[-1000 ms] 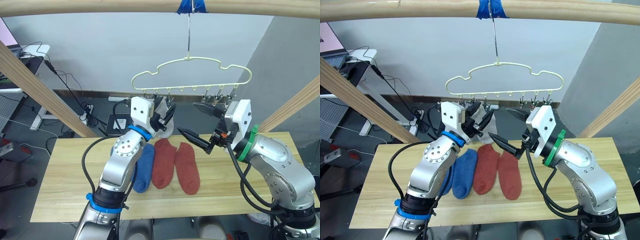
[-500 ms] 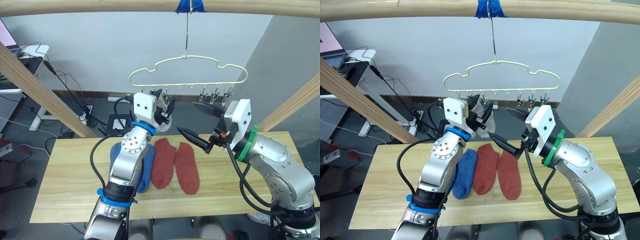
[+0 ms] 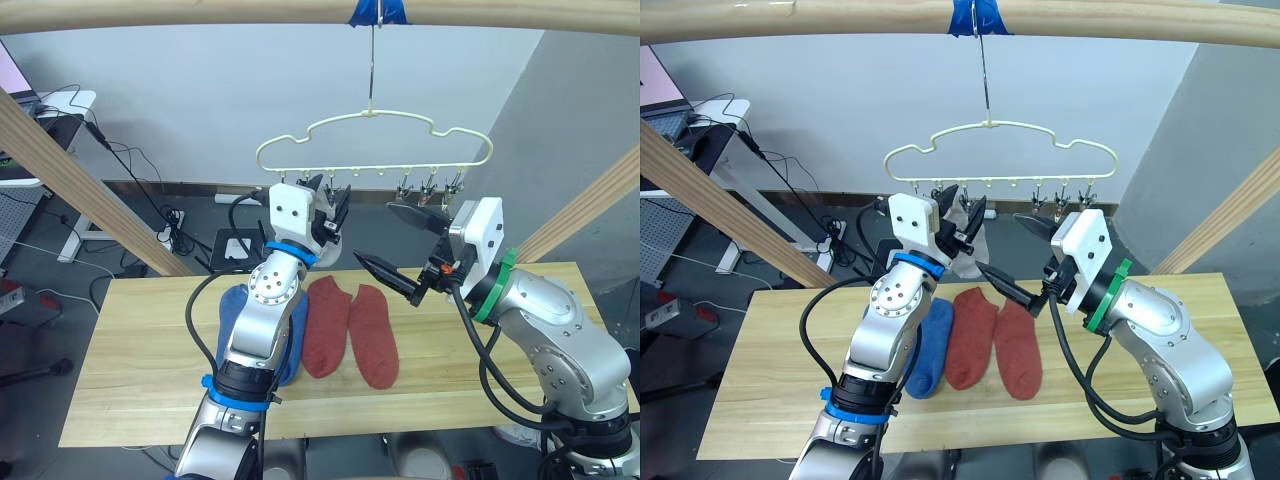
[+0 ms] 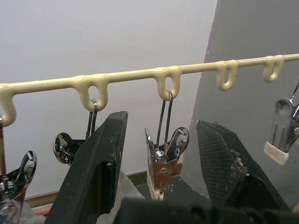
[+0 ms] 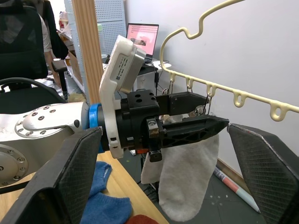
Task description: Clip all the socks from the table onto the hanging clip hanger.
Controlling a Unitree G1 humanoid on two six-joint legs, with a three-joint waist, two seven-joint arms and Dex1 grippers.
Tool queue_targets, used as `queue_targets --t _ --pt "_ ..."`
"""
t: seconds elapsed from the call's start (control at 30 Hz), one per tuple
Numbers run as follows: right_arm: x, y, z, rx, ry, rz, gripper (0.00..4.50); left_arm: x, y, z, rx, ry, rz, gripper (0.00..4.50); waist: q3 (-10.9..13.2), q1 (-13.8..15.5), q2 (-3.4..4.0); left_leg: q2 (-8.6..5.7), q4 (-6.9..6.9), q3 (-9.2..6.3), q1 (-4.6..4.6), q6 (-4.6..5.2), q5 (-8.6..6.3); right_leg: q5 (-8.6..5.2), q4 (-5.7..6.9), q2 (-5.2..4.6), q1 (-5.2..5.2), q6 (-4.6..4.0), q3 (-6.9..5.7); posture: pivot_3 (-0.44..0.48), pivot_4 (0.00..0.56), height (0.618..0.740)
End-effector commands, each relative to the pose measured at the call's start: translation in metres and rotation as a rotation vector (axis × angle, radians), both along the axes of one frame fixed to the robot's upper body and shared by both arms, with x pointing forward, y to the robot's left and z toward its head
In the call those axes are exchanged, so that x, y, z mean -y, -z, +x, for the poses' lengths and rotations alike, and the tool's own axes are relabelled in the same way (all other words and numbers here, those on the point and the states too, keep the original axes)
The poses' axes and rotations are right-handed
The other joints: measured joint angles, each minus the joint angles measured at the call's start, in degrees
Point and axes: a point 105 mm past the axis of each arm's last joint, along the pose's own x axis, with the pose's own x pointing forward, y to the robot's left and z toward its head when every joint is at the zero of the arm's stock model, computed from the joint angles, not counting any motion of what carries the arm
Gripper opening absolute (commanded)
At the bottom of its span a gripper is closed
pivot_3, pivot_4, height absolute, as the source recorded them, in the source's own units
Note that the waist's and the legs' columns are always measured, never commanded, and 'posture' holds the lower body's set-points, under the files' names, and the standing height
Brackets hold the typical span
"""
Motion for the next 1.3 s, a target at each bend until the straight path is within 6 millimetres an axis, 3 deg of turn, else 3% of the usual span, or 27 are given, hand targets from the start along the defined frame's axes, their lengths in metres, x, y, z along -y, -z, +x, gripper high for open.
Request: queue_targets --t 0.03,0.2,0.37,0.43,0.63,0.8,0.9,1.1,1.2,1.3 --pt "-0.003 -0.009 -0.009 0.048 -0.027 0.013 4.50 0.002 -0.015 -0.004 0.066 0.008 -0.006 2.18 0.0 0.0 0.00 0.00 0.00 0.00 0.00 0.00 0.00 0.00 0.00 0.00 0.00 0.00 0.00 -0.194 0.286 0.740" --pt "-0.003 -0.008 -0.008 0.043 -0.026 0.015 4.50 0.001 -0.015 -0.004 0.065 0.009 -0.007 0.76 0.0 0.0 -0.01 0.00 0.00 0.00 0.00 0.00 0.00 0.00 0.00 0.00 0.00 0.00 0.00 -0.193 0.286 0.740" --pt "-0.002 -0.004 -0.007 0.031 -0.020 0.010 4.50 0.001 -0.016 -0.004 0.063 0.012 -0.008 0.00 0.0 0.0 -0.01 0.00 0.00 0.00 0.00 0.00 0.00 0.00 0.00 0.00 0.00 0.00 0.00 -0.193 0.286 0.740" --pt "0.001 0.009 -0.003 -0.005 0.005 -0.031 4.50 0.002 -0.015 -0.005 0.048 0.033 -0.010 0.00 0.0 0.0 -0.01 0.00 0.00 0.00 0.00 0.00 0.00 0.00 0.00 0.00 0.00 0.00 0.00 -0.186 0.285 0.740" --pt "0.024 0.102 0.025 -0.247 0.141 -0.324 4.50 0.004 -0.011 -0.013 -0.087 0.209 -0.010 0.00 0.0 0.0 -0.03 -0.01 0.02 0.01 0.02 0.00 0.00 0.00 0.01 0.00 0.02 0.00 0.00 -0.174 0.281 0.740" --pt "0.016 0.159 0.045 -0.352 0.139 -0.421 4.50 -0.013 -0.007 -0.024 -0.292 0.383 -0.092 0.00 0.0 -1.0 -0.03 0.07 0.02 0.02 0.12 0.00 0.01 0.00 0.13 0.07 0.01 0.00 0.01 -0.157 0.276 0.740" --pt "0.008 0.179 0.051 -0.344 0.108 -0.497 4.50 -0.024 -0.008 -0.029 -0.337 0.415 -0.091 0.00 0.1 -1.3 -0.06 0.06 0.04 0.01 0.13 0.00 0.01 0.00 0.15 0.07 0.01 0.00 0.02 -0.148 0.276 0.740" --pt "0.004 0.198 0.058 -0.376 0.108 -0.574 4.50 -0.027 -0.012 -0.036 -0.366 0.446 -0.099 0.00 0.1 -1.1 -0.08 0.04 0.04 -0.01 0.09 -0.16 0.09 0.00 0.09 0.05 0.02 0.00 0.02 -0.126 0.274 0.740" --pt "0.008 0.212 0.053 -0.402 0.092 -0.628 3.93 -0.024 -0.011 -0.040 -0.396 0.469 -0.109 0.00 0.1 -0.8 -0.08 0.04 0.03 -0.03 0.08 -0.23 0.13 0.00 0.08 0.05 0.02 0.00 0.01 -0.126 0.274 0.740" --pt "0.013 0.220 0.049 -0.408 0.083 -0.670 2.86 -0.021 -0.008 -0.045 -0.423 0.489 -0.099 0.00 0.1 -0.8 -0.08 0.04 0.03 -0.01 0.09 -0.23 0.13 0.00 0.08 0.05 0.02 0.00 0.03 -0.126 0.274 0.740"
